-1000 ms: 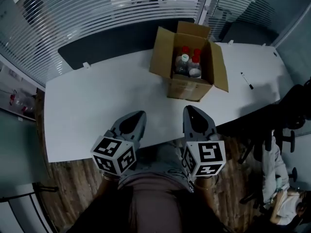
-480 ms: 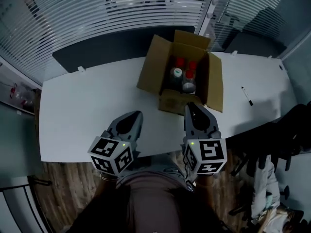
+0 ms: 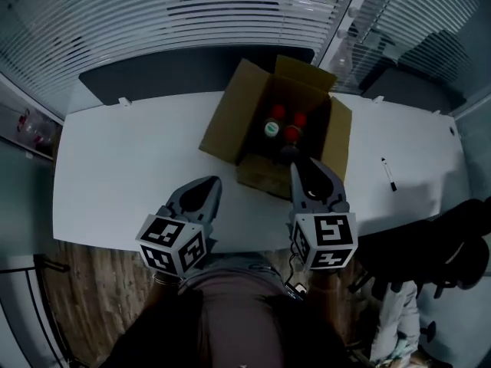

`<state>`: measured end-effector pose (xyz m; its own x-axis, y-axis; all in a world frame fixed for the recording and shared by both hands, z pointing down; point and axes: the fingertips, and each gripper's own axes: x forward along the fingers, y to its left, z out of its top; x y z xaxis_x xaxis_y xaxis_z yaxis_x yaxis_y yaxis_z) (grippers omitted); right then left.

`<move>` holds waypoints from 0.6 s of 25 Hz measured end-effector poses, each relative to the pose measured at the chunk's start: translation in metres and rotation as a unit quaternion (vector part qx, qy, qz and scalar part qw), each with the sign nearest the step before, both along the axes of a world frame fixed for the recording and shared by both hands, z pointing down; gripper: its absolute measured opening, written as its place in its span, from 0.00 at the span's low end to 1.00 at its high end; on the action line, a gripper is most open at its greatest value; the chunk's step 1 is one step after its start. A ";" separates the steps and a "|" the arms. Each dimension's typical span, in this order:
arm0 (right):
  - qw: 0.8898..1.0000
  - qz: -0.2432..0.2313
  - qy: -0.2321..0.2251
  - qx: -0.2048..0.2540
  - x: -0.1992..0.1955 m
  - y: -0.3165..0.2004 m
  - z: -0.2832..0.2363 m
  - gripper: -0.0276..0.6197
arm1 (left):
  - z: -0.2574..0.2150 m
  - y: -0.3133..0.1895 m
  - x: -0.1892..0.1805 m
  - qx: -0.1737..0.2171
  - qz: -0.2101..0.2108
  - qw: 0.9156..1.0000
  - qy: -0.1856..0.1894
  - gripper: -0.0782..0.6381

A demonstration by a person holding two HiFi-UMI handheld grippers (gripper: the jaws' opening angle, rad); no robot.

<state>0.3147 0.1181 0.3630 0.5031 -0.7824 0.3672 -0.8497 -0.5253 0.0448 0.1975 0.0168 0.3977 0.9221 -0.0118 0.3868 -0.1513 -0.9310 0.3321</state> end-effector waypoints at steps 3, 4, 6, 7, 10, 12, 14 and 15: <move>1.000 -0.015 -0.005 -0.012 0.016 -0.005 0.005 0.18 | 0.002 -0.001 0.011 -0.002 -0.014 1.000 -0.007 0.12; 1.000 -0.020 -0.007 -0.017 0.021 -0.007 0.007 0.18 | 0.003 -0.002 0.014 -0.002 -0.020 1.000 -0.009 0.12; 0.999 -0.030 -0.008 -0.027 0.031 -0.010 0.012 0.19 | 0.005 -0.004 0.020 -0.004 -0.030 0.999 -0.013 0.12; 0.999 -0.034 -0.009 -0.032 0.035 -0.012 0.014 0.20 | 0.006 -0.005 0.022 -0.005 -0.035 0.999 -0.015 0.12; 0.998 -0.048 -0.017 -0.046 0.046 -0.019 0.021 0.21 | 0.010 -0.008 0.028 -0.007 -0.050 0.998 -0.021 0.12; 0.997 -0.058 -0.024 -0.055 0.053 -0.024 0.027 0.22 | 0.013 -0.011 0.031 -0.009 -0.060 0.998 -0.025 0.12; 0.995 -0.065 -0.033 -0.066 0.058 -0.028 0.034 0.23 | 0.016 -0.015 0.035 -0.011 -0.067 0.997 -0.028 0.12; 0.995 -0.067 -0.036 -0.070 0.061 -0.030 0.036 0.23 | 0.017 -0.016 0.036 -0.012 -0.070 0.997 -0.030 0.12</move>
